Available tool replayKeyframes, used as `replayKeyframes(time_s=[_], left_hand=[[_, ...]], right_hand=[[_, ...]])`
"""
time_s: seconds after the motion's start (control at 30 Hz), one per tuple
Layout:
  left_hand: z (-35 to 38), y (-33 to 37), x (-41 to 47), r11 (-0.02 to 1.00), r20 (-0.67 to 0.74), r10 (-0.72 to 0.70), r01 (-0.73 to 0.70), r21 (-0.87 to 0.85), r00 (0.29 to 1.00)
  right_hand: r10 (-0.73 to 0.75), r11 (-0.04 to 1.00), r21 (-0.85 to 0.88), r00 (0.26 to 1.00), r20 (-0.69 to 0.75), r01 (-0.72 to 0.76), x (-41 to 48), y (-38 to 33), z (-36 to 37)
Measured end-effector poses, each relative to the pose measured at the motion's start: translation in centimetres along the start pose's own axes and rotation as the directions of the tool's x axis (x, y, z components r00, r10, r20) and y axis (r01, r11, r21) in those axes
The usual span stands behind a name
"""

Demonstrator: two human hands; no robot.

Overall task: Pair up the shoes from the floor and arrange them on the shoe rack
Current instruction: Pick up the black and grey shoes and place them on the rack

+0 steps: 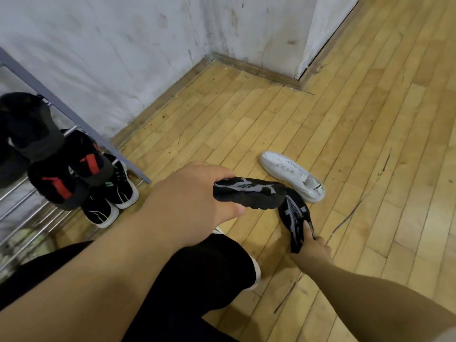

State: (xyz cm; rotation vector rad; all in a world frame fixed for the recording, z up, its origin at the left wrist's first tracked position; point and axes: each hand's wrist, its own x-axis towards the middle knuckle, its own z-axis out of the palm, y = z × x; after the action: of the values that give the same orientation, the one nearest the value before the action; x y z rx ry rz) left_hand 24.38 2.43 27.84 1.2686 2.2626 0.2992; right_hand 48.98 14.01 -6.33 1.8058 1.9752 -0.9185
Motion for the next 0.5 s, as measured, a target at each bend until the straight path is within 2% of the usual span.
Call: replayKeyframes(time_s=[0.07,0.17,0.27,0.4,0.5], left_hand=[[-0.2,-0.4,0.0,1.000,-0.009,-0.001,0.001,-0.015,1.000],[-0.6,-1.0,0.1,0.999,-0.013,-0.023,0.023,-0.031,1.000],[-1.3,-1.4,0.1,0.996,-0.053,-0.039,0.035,-0.084,0.998],[-3.7,-1.6,-1.8,0.982,-0.279,-0.041,-0.012,-0.187,0.959],[-6.6,-2.3,-4.4,0.950,-0.502,-0.125,-0.042,-0.308,0.856]], right_hand=[[-0.026,0.999,0.027,0.999,-0.021,0.027,-0.2,0.2,-0.1],[-0.149,0.969,0.194,0.988,-0.033,0.153,-1.4,-1.2,-1.6],[-0.307,0.838,0.449,0.948,-0.082,0.310,-5.0,-5.0,-4.5],[-0.410,0.662,0.623,0.897,-0.164,0.417,-9.5,-11.2,-9.0],[-0.515,0.535,0.659,0.822,-0.242,0.529,-12.8,-16.4,-12.6]])
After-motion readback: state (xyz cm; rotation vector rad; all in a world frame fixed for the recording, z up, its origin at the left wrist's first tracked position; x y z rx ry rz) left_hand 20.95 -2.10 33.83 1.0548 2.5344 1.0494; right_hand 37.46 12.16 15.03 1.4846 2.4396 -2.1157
